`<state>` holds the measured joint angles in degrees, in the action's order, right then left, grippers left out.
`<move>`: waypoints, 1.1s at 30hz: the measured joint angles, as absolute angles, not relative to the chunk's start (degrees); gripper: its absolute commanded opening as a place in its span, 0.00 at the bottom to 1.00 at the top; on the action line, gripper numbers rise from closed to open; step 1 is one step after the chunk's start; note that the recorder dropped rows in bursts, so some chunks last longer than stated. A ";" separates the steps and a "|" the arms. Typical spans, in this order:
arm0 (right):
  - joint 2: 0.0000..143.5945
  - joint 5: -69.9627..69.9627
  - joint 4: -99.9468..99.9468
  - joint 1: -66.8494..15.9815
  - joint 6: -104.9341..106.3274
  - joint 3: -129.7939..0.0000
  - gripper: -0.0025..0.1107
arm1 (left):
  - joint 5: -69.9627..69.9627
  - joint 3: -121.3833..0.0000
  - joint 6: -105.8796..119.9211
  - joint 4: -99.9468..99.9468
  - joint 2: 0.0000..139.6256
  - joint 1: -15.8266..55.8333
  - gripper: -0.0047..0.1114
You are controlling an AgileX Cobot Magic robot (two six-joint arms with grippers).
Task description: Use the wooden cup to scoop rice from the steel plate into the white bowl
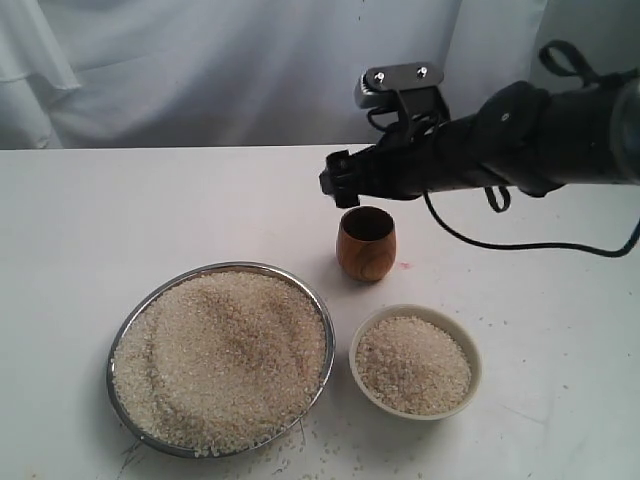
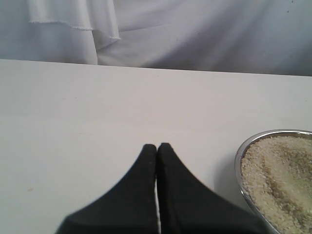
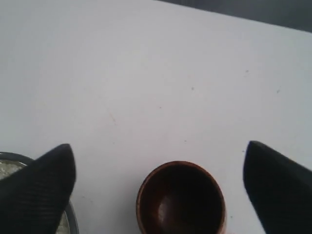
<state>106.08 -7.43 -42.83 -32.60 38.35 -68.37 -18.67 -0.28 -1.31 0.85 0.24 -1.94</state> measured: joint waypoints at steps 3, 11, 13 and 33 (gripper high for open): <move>103.16 -9.29 -42.83 -31.99 38.48 -68.37 0.29 | -18.67 -0.28 -1.31 0.85 0.24 -1.94 0.04; 96.45 -11.58 -42.83 -31.99 35.54 -64.32 0.02 | -18.67 -0.28 -1.31 0.85 0.24 -1.94 0.04; 94.49 -11.16 -42.63 -31.99 35.20 -62.00 0.02 | -18.67 -0.28 -1.31 0.85 0.24 -1.94 0.04; 62.84 -13.50 -37.48 -25.29 30.58 -45.17 0.02 | -18.67 -0.28 -1.31 0.85 0.24 -1.94 0.04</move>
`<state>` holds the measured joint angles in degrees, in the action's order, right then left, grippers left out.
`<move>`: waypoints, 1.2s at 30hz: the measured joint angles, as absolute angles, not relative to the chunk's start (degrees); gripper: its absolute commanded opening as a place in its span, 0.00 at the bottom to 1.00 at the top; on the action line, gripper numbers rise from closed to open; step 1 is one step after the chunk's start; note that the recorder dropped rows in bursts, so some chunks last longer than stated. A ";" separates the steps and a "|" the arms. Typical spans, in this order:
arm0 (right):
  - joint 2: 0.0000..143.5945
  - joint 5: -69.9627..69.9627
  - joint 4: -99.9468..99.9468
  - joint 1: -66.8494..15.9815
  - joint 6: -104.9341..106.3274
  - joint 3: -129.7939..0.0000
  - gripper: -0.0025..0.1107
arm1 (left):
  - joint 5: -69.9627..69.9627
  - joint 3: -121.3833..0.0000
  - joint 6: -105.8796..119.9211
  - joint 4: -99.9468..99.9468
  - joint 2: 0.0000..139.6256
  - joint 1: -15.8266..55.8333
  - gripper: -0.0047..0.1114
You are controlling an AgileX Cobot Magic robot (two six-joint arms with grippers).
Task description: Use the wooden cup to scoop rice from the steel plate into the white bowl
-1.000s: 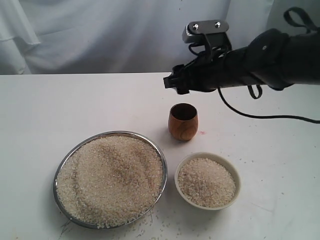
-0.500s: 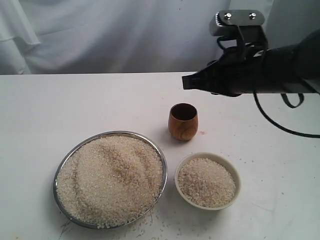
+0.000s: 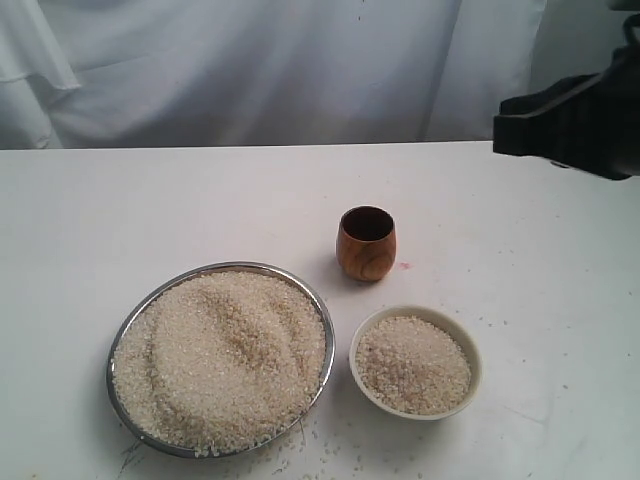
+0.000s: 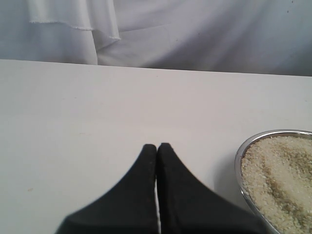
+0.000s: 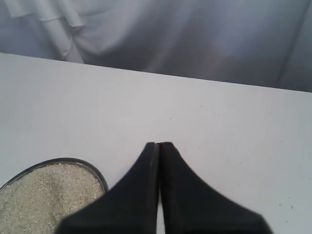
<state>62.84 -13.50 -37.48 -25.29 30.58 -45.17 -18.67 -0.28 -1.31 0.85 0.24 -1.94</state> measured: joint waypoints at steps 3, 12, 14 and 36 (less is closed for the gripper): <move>60.89 -13.50 -37.37 -24.10 30.14 -44.03 0.02 | -18.67 -0.28 -1.31 0.85 0.24 -1.94 0.04; 48.03 -5.78 -36.13 -19.30 30.01 -32.37 0.02 | -18.67 -0.28 -1.31 0.85 0.24 -1.94 0.04; 43.91 -5.05 -36.71 -15.96 29.90 -28.33 0.02 | -18.67 -0.28 -1.31 0.85 0.24 -1.94 0.04; 9.33 -3.26 -33.82 -1.71 28.71 -0.83 0.02 | -18.67 -0.28 -1.31 0.85 0.24 -1.94 0.04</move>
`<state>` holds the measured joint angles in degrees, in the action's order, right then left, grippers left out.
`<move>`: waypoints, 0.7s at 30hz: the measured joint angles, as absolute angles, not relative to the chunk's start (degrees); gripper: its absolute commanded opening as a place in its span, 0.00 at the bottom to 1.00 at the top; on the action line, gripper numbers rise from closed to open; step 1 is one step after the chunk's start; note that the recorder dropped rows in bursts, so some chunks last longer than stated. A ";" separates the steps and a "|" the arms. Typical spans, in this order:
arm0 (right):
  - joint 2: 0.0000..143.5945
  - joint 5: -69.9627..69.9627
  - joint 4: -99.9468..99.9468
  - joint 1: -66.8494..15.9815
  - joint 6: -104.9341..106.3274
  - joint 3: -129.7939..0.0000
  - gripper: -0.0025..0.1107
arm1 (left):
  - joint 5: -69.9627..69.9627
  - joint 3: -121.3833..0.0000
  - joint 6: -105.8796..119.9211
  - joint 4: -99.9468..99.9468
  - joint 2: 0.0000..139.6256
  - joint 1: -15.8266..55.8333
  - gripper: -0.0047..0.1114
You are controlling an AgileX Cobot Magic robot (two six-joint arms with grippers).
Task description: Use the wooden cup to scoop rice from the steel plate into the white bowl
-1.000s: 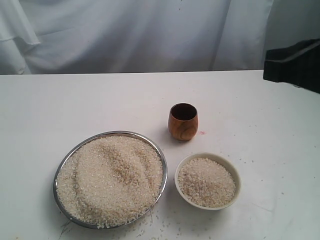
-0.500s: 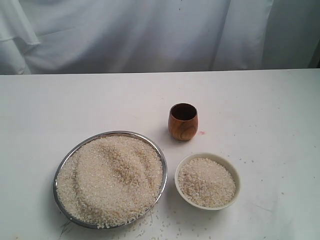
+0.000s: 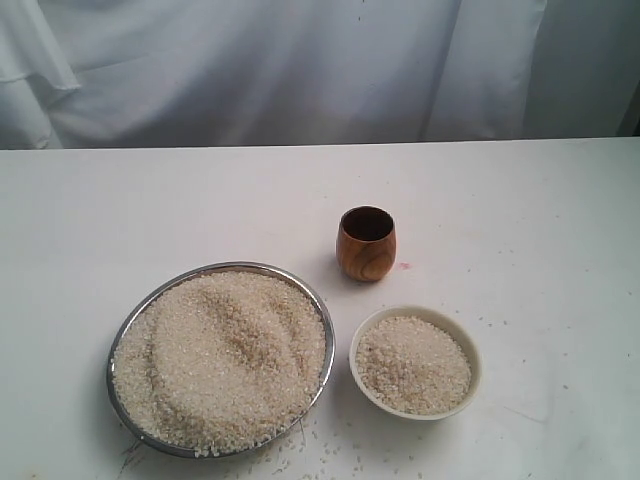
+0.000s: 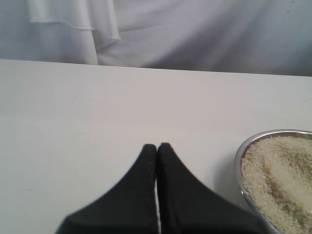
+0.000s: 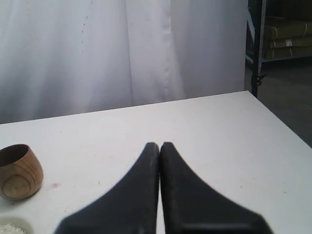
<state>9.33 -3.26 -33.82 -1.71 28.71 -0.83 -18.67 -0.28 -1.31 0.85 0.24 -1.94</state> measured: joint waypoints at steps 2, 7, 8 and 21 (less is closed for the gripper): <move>8.19 -4.75 -27.38 -1.71 21.77 -0.33 0.02 | -18.67 -0.28 -1.31 0.85 0.24 -1.94 0.04; 7.13 -11.37 -10.33 -1.71 2.37 -0.20 0.02 | -18.67 -0.28 -1.31 0.85 0.24 -1.94 0.04; 7.05 -12.59 -9.15 -1.71 1.11 -0.20 0.02 | -18.67 -0.28 -1.31 0.85 0.24 -1.94 0.04; 6.12 -16.41 -7.90 -1.71 1.24 -0.20 0.02 | -18.67 -0.28 -1.31 0.85 0.24 -1.94 0.04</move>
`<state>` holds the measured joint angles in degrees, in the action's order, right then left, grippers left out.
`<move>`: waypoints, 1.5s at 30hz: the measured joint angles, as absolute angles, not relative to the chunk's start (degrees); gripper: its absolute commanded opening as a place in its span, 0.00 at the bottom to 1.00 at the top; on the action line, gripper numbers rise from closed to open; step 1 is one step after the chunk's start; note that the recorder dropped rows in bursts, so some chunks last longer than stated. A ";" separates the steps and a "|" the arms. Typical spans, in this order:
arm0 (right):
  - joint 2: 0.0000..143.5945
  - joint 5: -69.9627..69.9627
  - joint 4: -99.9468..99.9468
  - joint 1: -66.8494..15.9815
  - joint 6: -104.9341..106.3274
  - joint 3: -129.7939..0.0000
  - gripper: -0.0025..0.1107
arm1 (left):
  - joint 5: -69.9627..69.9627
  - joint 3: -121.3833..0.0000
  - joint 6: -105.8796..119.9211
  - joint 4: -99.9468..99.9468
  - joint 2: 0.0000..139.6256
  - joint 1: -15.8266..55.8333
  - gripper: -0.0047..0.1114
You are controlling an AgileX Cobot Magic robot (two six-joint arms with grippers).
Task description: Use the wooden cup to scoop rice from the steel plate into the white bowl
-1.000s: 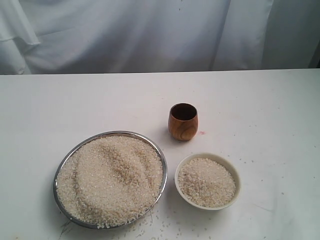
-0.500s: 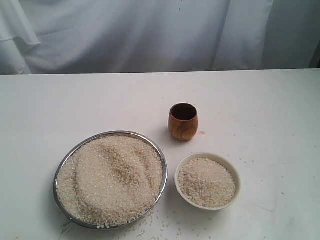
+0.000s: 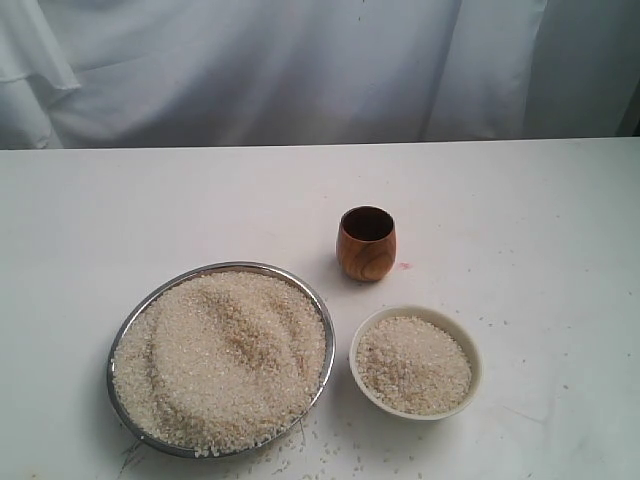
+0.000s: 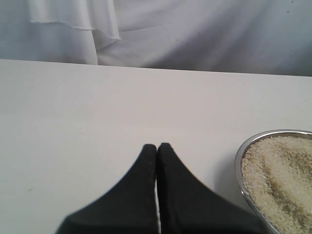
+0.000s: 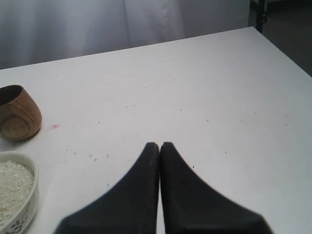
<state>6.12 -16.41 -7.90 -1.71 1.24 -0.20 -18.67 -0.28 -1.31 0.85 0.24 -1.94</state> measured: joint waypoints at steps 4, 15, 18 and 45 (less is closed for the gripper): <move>4.15 -17.10 -7.90 -1.71 1.45 -0.20 0.02 | -18.67 -0.28 -1.31 0.85 0.24 -1.94 0.04; 2.08 -18.45 -7.64 -5.99 1.53 -0.20 0.02 | -18.67 -0.28 -1.31 0.85 0.24 -1.94 0.04; 1.96 -18.47 -7.64 -6.66 1.53 -0.20 0.02 | -18.67 -0.28 -1.31 0.85 0.24 -1.94 0.04; 1.96 -18.69 -7.64 -6.89 1.53 -0.20 0.02 | -18.67 -0.28 -1.31 0.85 0.24 -1.94 0.04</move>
<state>1.96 -18.69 -7.64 -6.89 1.53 -0.20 -18.67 -0.28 -1.31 0.85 0.24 -1.94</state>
